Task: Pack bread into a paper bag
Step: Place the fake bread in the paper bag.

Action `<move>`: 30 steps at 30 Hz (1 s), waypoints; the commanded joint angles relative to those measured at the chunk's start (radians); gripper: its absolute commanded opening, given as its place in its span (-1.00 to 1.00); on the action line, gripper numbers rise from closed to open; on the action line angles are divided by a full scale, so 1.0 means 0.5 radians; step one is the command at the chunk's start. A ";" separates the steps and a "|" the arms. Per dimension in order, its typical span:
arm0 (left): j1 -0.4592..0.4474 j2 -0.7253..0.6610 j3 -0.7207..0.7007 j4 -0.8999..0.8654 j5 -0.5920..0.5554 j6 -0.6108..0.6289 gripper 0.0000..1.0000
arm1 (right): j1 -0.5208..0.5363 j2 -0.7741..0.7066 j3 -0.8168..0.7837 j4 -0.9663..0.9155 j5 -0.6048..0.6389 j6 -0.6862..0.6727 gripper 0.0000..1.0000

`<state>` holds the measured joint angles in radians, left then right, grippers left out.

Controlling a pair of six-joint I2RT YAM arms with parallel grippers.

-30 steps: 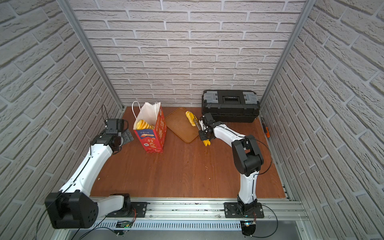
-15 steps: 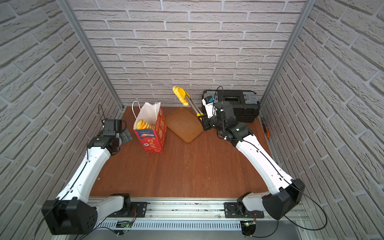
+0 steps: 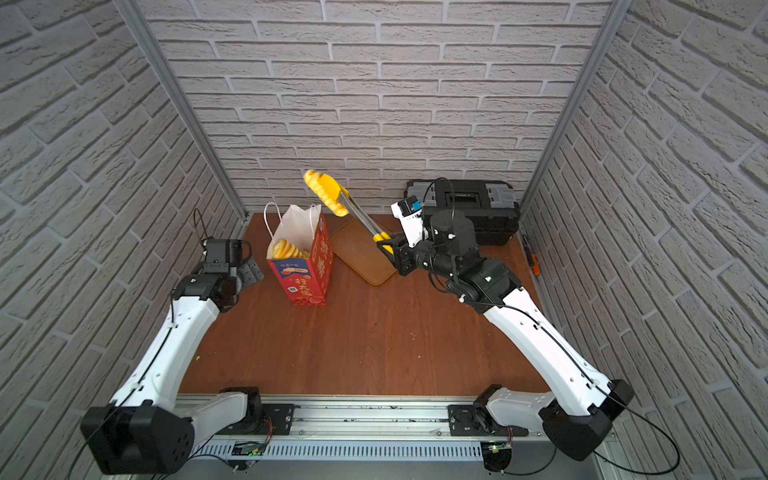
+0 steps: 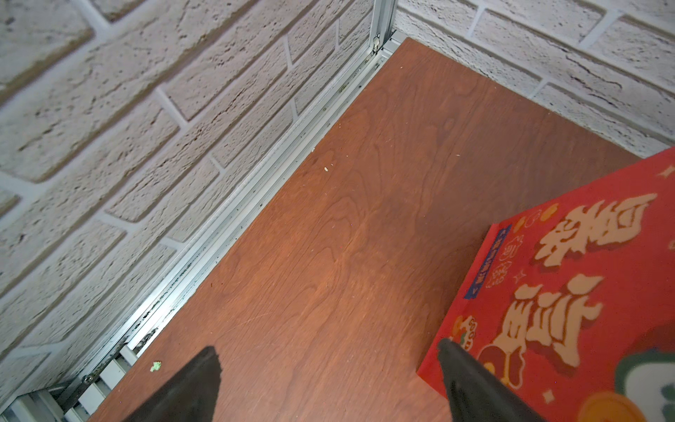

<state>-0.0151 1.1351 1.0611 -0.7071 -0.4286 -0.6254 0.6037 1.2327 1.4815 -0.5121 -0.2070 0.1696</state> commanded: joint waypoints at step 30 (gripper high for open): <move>0.008 0.013 0.016 0.030 0.004 -0.013 0.91 | 0.234 0.317 -0.012 0.270 -0.100 0.236 -0.88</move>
<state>-0.0151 1.1362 1.0611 -0.7067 -0.4244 -0.6262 0.7120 1.3819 1.4620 -0.4660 -0.2581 0.2817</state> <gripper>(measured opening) 0.953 0.362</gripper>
